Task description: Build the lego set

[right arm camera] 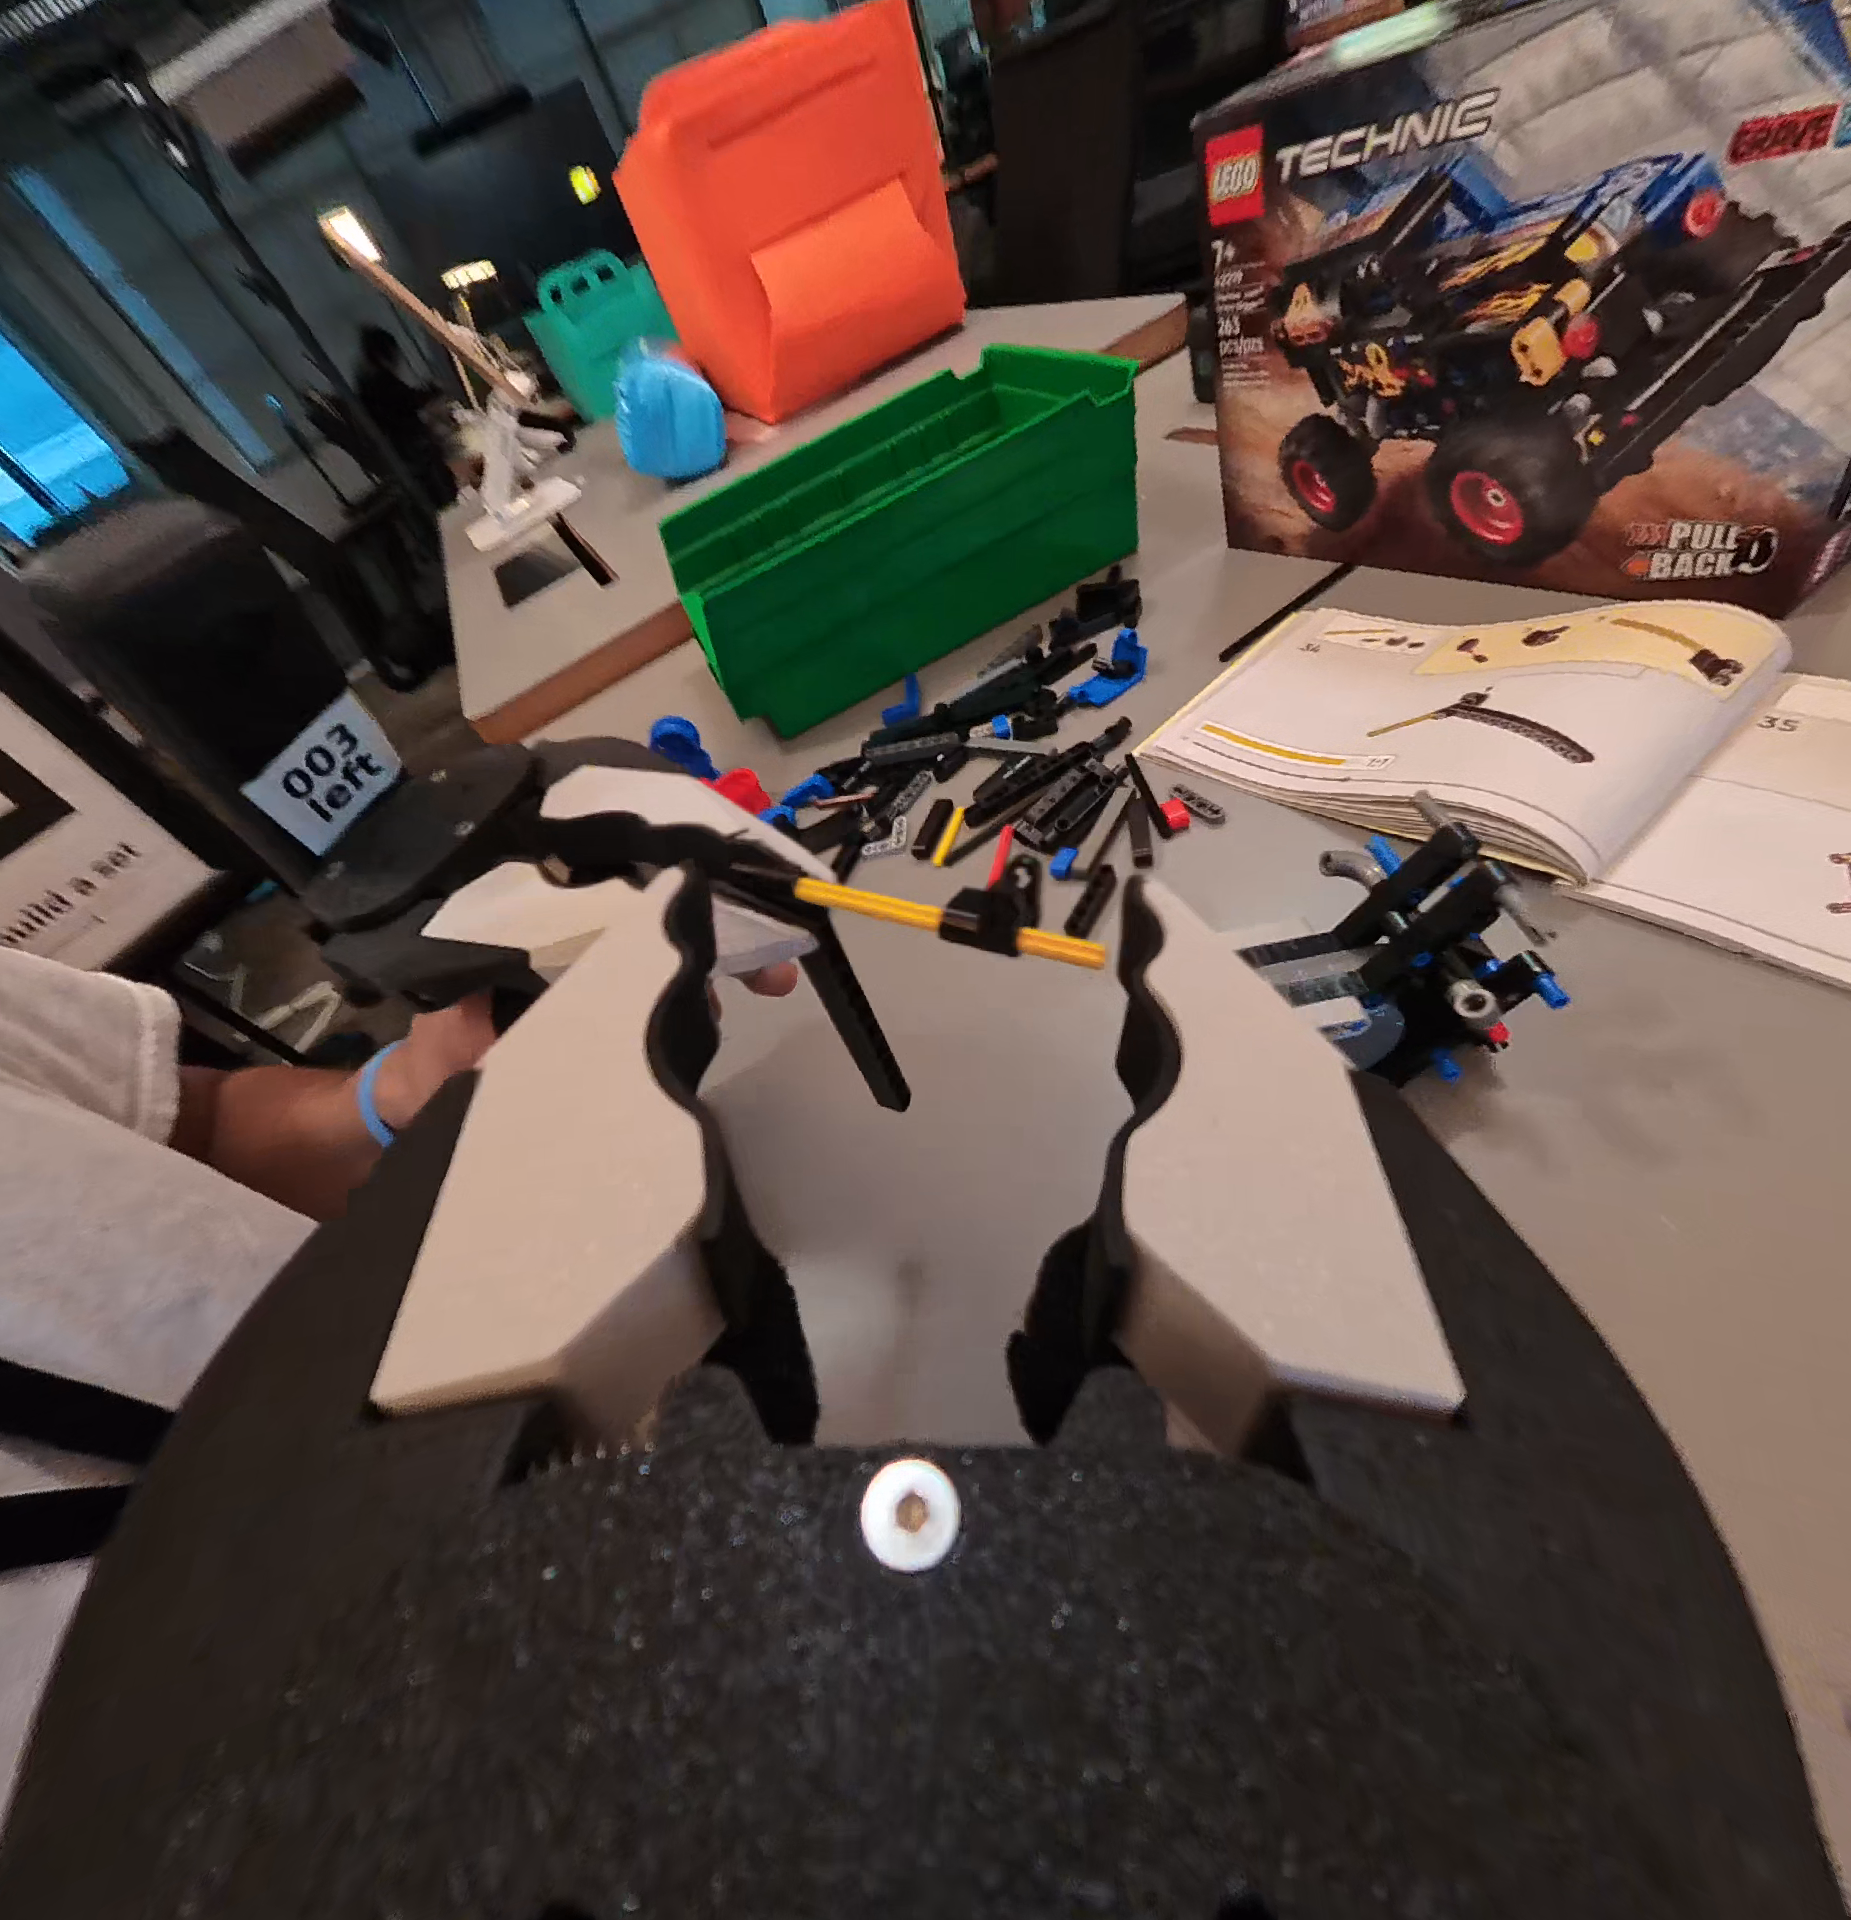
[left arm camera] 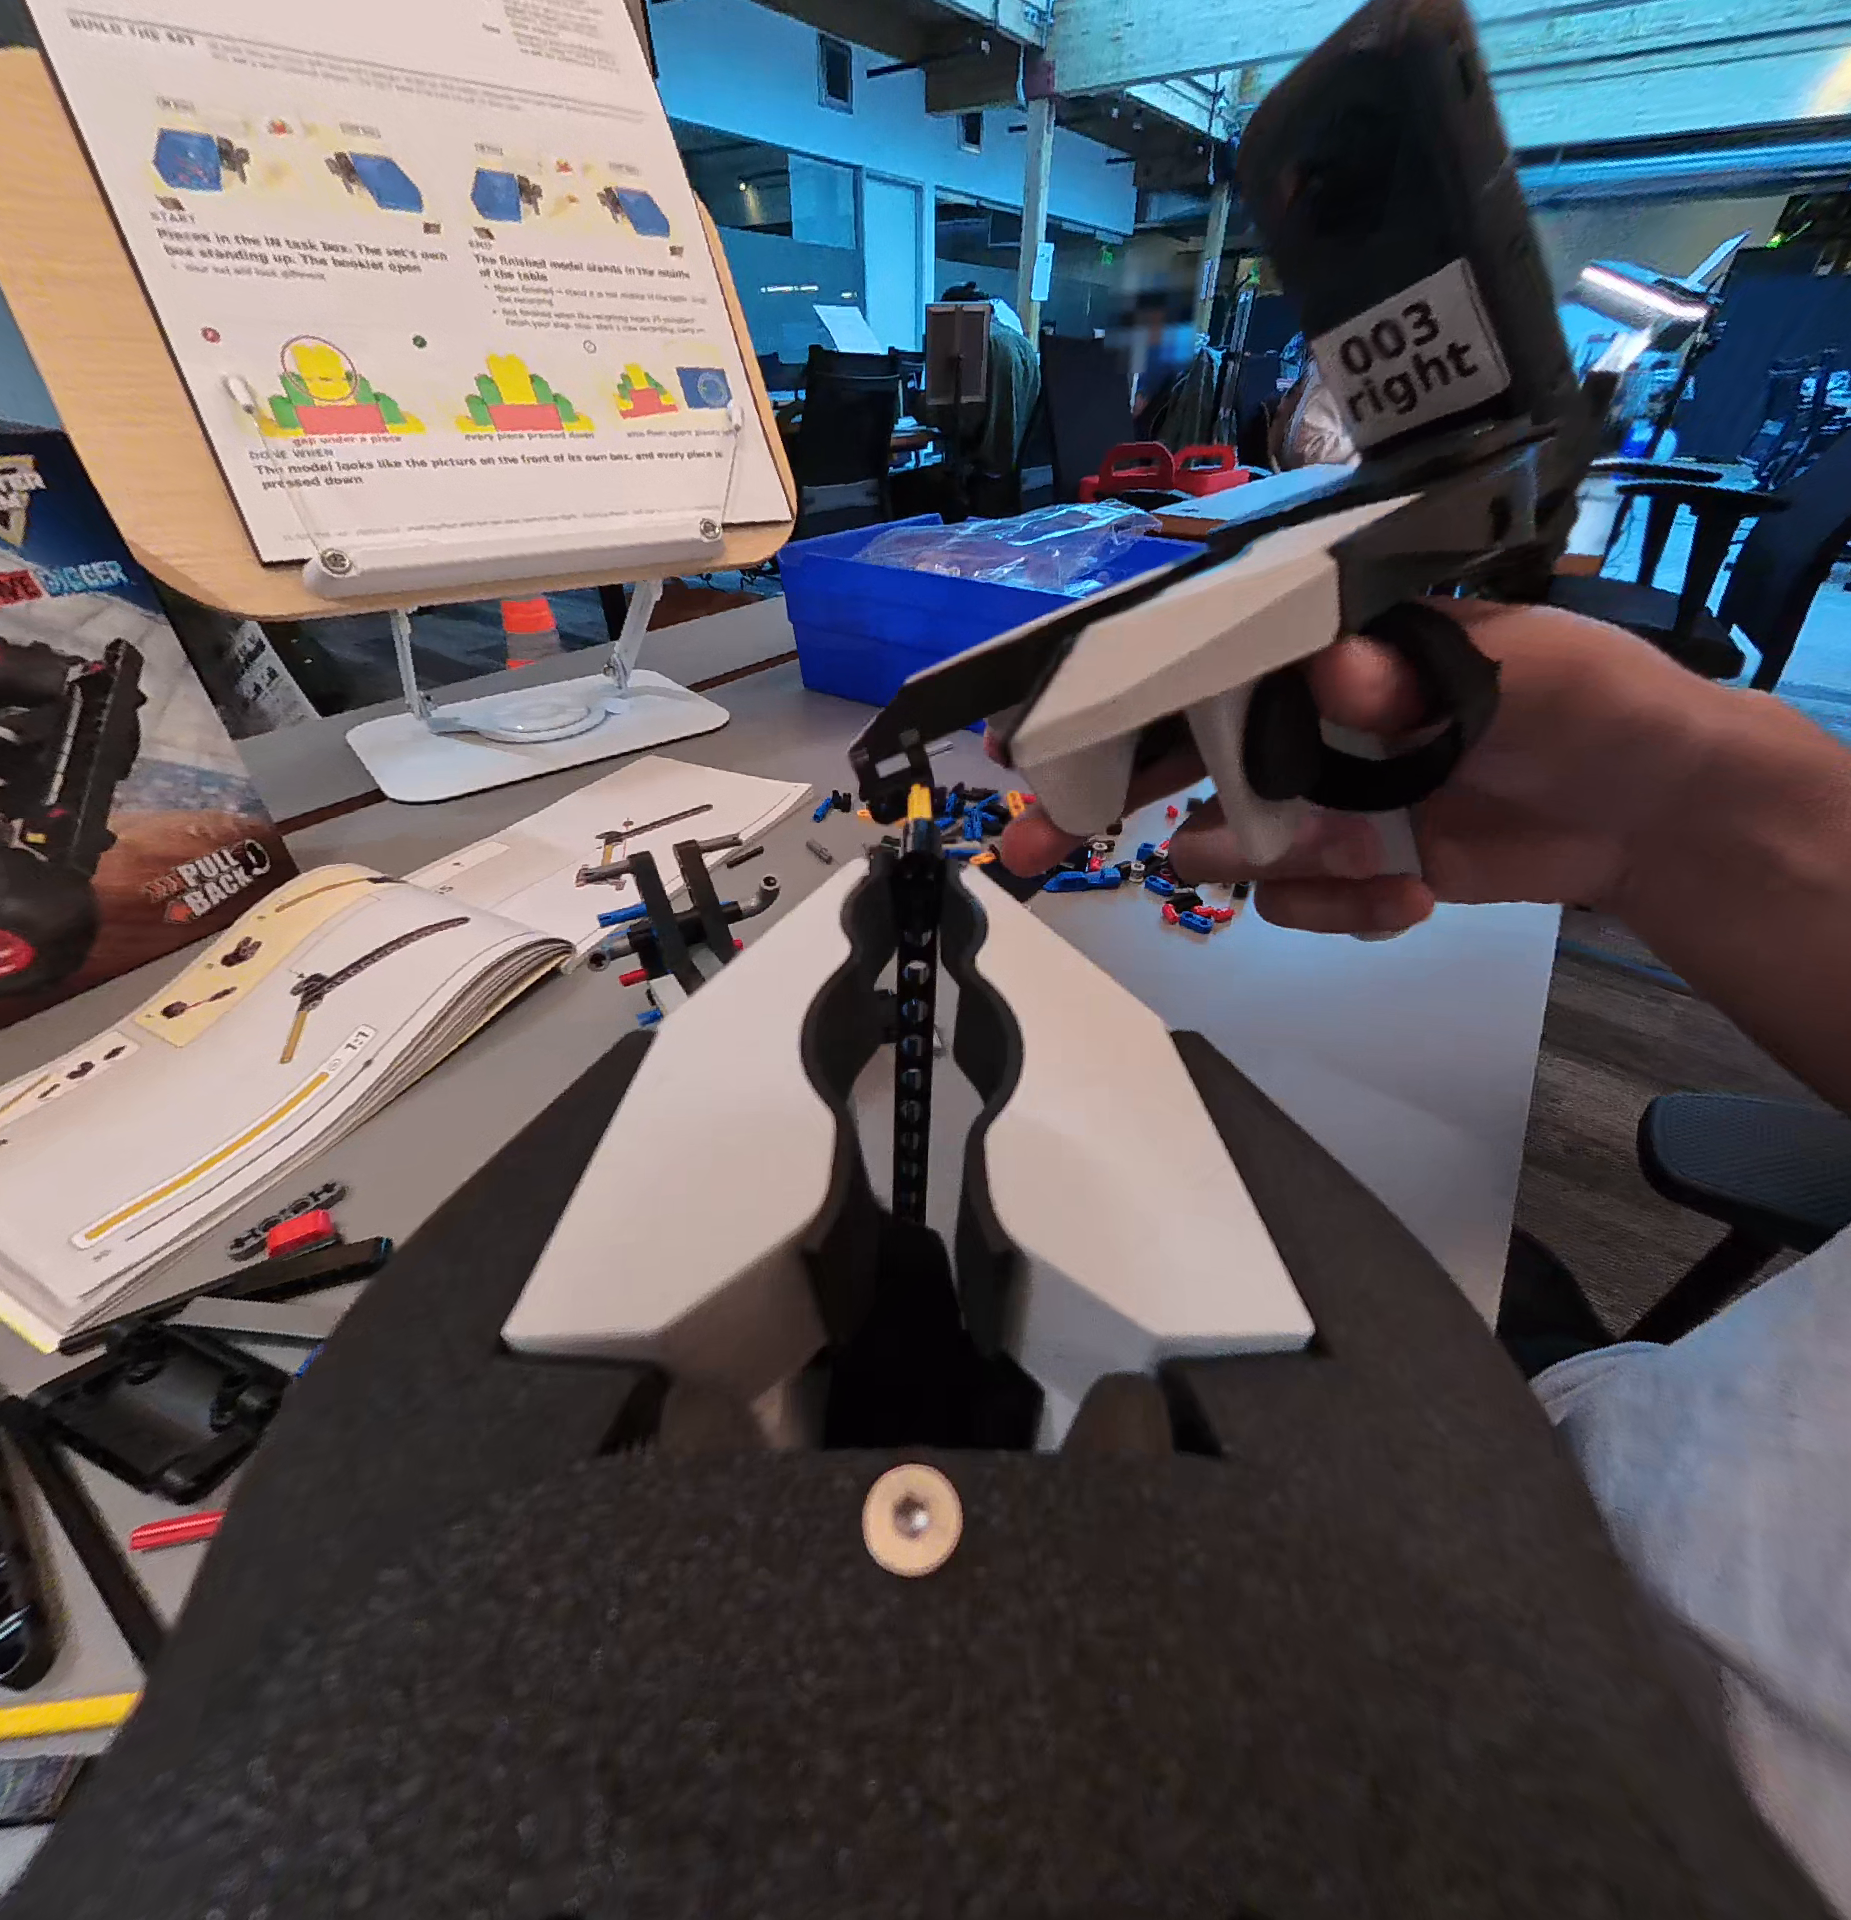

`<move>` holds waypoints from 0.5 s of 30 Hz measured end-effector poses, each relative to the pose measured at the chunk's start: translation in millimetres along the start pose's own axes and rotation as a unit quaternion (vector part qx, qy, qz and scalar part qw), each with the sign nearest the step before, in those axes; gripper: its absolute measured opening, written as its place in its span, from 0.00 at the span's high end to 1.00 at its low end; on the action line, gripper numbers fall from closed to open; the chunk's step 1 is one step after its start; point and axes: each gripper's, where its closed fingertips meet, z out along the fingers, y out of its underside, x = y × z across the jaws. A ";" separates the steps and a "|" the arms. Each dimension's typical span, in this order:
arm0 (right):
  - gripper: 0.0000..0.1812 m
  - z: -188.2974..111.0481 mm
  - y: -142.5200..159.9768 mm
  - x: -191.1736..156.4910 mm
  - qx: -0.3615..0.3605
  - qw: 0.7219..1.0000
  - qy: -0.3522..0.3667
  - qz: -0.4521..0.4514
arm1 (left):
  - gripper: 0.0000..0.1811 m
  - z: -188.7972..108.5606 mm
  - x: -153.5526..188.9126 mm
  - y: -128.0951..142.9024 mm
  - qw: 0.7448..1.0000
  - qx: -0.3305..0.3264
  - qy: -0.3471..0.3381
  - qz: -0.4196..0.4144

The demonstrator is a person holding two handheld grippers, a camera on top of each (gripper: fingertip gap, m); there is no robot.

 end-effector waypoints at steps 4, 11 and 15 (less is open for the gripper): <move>0.67 -11.5 0.5 13.3 0.011 0.993 -0.065 0.099 | 0.97 -4.3 0.5 -2.1 1.000 0.005 -0.006 0.018; 0.77 -2.7 12.6 -6.8 0.029 0.921 -0.227 0.316 | 0.97 -7.5 -1.9 -5.6 0.997 0.022 -0.035 0.071; 0.82 1.2 7.3 -1.6 0.064 0.917 -0.223 0.324 | 0.97 -8.1 -2.1 -6.8 0.997 0.026 -0.036 0.071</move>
